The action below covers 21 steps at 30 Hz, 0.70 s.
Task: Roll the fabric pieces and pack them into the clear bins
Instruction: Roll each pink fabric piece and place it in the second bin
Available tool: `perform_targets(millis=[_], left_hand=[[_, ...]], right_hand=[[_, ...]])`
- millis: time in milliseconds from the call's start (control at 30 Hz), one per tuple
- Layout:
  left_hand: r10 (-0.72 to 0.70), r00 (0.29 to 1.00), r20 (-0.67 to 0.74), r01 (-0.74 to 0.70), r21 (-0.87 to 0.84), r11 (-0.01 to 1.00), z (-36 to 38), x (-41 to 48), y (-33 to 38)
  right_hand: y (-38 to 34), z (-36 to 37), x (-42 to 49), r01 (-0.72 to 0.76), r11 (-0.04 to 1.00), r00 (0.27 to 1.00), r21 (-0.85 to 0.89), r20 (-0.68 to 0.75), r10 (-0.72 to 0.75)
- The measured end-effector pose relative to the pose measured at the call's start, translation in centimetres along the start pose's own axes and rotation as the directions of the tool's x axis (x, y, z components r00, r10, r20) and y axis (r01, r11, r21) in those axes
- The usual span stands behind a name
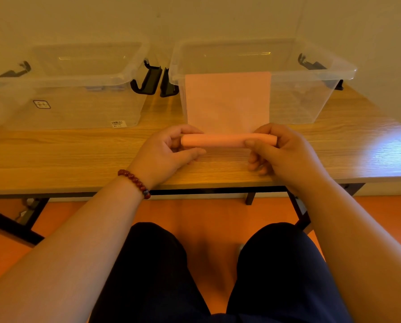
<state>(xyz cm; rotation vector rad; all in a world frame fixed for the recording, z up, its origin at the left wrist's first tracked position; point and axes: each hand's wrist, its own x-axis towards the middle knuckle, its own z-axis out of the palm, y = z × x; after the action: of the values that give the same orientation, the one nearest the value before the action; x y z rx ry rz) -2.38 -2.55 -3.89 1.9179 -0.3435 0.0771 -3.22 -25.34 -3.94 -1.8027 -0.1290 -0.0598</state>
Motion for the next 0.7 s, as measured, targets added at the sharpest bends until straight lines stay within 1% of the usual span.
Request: perform_targets(millis=[100, 233, 433, 633, 700], left_hand=[[0.008, 1.000, -0.008, -0.008, 0.032, 0.999, 0.01, -0.06, -0.04], [0.006, 1.000, 0.000, -0.006, 0.052, 0.999, 0.05, -0.10, -0.01], [-0.013, 1.000, 0.005, 0.013, 0.035, 0.999, 0.00, 0.02, -0.20], [0.006, 1.000, 0.012, -0.006, 0.046, 0.999, 0.04, -0.06, -0.14], [0.007, 1.000, 0.007, -0.008, 0.031, 0.999, 0.07, -0.07, -0.04]], right_hand=[[-0.15, 0.12, -0.02, -0.002, 1.000, 1.000, -0.007, -0.008, 0.002], [-0.03, -0.19, -0.11, -0.001, 0.999, 0.999, -0.038, 0.033, 0.002], [0.02, -0.01, -0.07, 0.007, 0.999, 1.000, -0.035, -0.008, -0.008], [-0.24, -0.12, -0.21, -0.003, 0.999, 0.999, -0.038, 0.042, 0.005], [-0.23, -0.11, -0.24, 0.000, 0.999, 0.999, -0.048, 0.034, 0.002]])
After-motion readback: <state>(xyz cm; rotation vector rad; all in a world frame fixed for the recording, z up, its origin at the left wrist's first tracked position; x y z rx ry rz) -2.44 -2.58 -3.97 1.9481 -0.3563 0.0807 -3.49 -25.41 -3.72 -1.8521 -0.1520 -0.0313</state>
